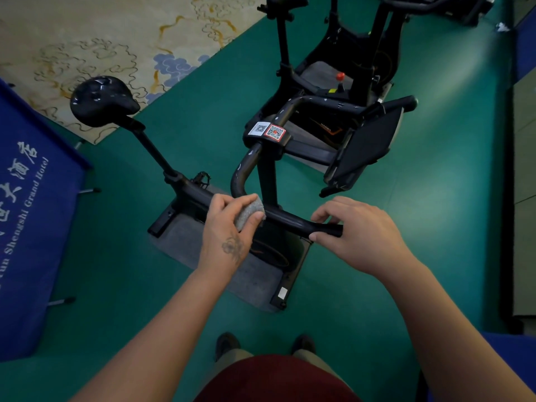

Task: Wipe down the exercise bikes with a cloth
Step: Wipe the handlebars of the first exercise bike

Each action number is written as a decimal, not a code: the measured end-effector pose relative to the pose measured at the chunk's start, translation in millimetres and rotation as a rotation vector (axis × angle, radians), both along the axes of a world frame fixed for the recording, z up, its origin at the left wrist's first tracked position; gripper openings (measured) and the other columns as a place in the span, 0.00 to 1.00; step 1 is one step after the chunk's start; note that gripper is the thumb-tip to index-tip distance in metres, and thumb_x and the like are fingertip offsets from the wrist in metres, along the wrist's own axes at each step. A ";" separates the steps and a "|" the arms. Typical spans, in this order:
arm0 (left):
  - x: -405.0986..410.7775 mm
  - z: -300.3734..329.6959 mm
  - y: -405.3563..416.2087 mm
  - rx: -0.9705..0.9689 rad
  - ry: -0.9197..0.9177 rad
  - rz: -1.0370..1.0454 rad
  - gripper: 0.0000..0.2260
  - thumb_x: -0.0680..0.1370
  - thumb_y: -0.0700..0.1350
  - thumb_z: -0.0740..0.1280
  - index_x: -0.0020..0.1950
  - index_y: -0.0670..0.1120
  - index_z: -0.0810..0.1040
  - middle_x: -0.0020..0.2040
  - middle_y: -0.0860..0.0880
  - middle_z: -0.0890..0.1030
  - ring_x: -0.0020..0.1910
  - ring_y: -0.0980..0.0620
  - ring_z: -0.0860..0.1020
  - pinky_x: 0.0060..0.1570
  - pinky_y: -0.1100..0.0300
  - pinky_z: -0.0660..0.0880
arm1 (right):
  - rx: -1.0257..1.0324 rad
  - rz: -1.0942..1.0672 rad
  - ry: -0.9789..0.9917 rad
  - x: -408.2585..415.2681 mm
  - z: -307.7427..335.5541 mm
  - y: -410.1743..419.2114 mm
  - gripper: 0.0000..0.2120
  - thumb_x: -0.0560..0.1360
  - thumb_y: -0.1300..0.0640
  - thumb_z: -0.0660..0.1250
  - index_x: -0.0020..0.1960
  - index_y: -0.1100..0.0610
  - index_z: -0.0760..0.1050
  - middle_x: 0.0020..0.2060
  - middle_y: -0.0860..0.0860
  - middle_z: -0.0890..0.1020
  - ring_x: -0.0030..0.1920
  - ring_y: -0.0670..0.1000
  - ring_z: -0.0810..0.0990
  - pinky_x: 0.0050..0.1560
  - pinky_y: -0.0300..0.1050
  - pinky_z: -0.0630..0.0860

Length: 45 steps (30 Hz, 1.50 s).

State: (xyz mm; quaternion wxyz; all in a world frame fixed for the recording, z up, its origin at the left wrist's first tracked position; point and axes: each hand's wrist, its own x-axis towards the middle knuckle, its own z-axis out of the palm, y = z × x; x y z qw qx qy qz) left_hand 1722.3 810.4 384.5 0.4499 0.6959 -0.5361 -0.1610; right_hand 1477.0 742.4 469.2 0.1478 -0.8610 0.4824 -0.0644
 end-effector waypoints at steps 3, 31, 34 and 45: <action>4.2 0.5 -0.7 0.009 -0.014 -0.034 0.17 0.79 0.48 0.77 0.67 0.48 0.85 0.52 0.51 0.72 0.48 0.59 0.73 0.54 0.77 0.67 | 0.011 -0.007 0.005 0.4 0.1 -0.3 0.10 0.75 0.39 0.73 0.53 0.40 0.80 0.49 0.37 0.78 0.53 0.44 0.81 0.47 0.45 0.72; 68.3 -1.7 -40.2 0.068 0.138 -0.065 0.15 0.78 0.52 0.77 0.64 0.52 0.87 0.50 0.51 0.74 0.48 0.64 0.76 0.53 0.71 0.73 | 0.095 -0.134 -0.006 8.0 8.6 5.6 0.08 0.72 0.41 0.78 0.48 0.40 0.83 0.47 0.37 0.81 0.47 0.41 0.81 0.49 0.45 0.75; 71.4 -0.6 -40.8 0.085 0.120 -0.093 0.15 0.79 0.53 0.77 0.65 0.52 0.87 0.49 0.51 0.73 0.48 0.58 0.77 0.54 0.62 0.77 | 0.094 -0.165 -0.001 10.0 9.7 6.5 0.08 0.71 0.41 0.79 0.48 0.41 0.84 0.47 0.38 0.82 0.47 0.42 0.81 0.50 0.46 0.76; 57.3 4.6 -32.6 0.075 0.125 -0.153 0.15 0.78 0.50 0.79 0.64 0.50 0.88 0.50 0.52 0.74 0.48 0.62 0.76 0.52 0.77 0.69 | 0.101 -0.219 0.017 14.0 14.5 9.2 0.09 0.71 0.41 0.79 0.49 0.40 0.84 0.48 0.38 0.82 0.50 0.44 0.81 0.53 0.48 0.77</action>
